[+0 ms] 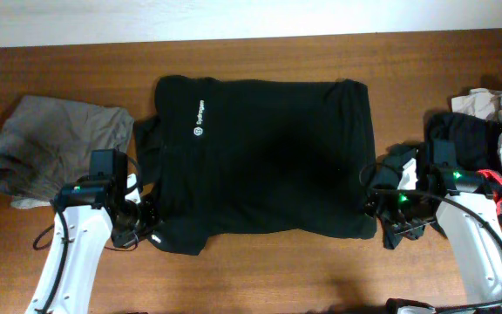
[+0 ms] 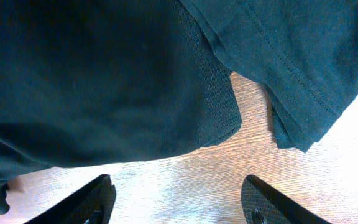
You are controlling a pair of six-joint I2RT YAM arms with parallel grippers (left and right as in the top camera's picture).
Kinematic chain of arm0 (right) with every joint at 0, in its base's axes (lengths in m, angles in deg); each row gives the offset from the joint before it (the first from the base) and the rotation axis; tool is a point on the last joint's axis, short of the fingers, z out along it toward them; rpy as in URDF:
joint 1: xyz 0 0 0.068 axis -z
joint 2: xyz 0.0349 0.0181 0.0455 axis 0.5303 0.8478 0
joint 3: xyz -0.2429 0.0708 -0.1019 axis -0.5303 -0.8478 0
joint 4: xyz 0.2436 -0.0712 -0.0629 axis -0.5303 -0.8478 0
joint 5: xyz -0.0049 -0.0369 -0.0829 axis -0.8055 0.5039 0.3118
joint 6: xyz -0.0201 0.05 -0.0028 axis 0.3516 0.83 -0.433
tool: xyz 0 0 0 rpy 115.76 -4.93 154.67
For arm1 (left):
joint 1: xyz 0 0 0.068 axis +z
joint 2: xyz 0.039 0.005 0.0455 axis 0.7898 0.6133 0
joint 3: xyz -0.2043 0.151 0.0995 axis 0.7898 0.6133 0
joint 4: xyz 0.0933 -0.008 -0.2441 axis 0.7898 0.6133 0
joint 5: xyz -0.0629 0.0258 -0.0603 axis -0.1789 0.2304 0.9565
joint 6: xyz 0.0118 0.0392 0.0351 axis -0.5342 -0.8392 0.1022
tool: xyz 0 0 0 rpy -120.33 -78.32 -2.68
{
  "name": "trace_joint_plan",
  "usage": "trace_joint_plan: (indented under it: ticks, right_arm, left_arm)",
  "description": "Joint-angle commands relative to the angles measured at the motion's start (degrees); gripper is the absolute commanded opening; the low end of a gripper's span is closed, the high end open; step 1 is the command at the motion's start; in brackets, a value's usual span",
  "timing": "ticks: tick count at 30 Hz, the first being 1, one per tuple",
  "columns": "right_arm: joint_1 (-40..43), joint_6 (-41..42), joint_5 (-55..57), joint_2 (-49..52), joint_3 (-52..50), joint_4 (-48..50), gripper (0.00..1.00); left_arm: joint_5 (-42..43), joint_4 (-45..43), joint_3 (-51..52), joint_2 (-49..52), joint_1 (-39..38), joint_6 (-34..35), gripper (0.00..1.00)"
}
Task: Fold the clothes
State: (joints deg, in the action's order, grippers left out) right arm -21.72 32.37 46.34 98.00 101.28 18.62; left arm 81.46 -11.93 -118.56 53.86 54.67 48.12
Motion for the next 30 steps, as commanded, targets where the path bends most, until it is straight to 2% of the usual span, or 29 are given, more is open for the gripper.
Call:
trace_joint_plan:
  ticks: [1,11,13,16,24,30]
  right_arm:
    - [-0.2,0.3,0.7,0.2,-0.3,0.1,0.70]
    - [-0.2,2.6,0.7,1.3,-0.3,1.5,0.70]
    - [-0.2,3.2,0.7,3.1,-0.3,2.0,0.70]
    - [-0.2,5.4,0.7,6.7,-0.3,2.0,0.78]
    - [-0.2,5.4,0.3,17.2,-0.3,3.1,0.77]
    - [-0.2,5.4,0.0,17.9,-2.0,4.6,0.78]
  left_arm:
    - [-1.2,0.6,-0.7,-0.7,0.3,-1.1,0.00]
    - [-0.6,1.1,-0.7,-0.7,0.3,-1.1,0.00]
    - [-0.6,1.1,-0.7,-0.7,0.3,-1.1,0.01]
    - [-0.6,1.1,-0.7,-0.7,0.3,-1.1,0.01]
    - [-0.8,0.9,-0.7,-0.7,0.3,-1.1,0.01]
    - [-0.8,0.5,-0.7,-0.7,0.3,-1.1,0.01]
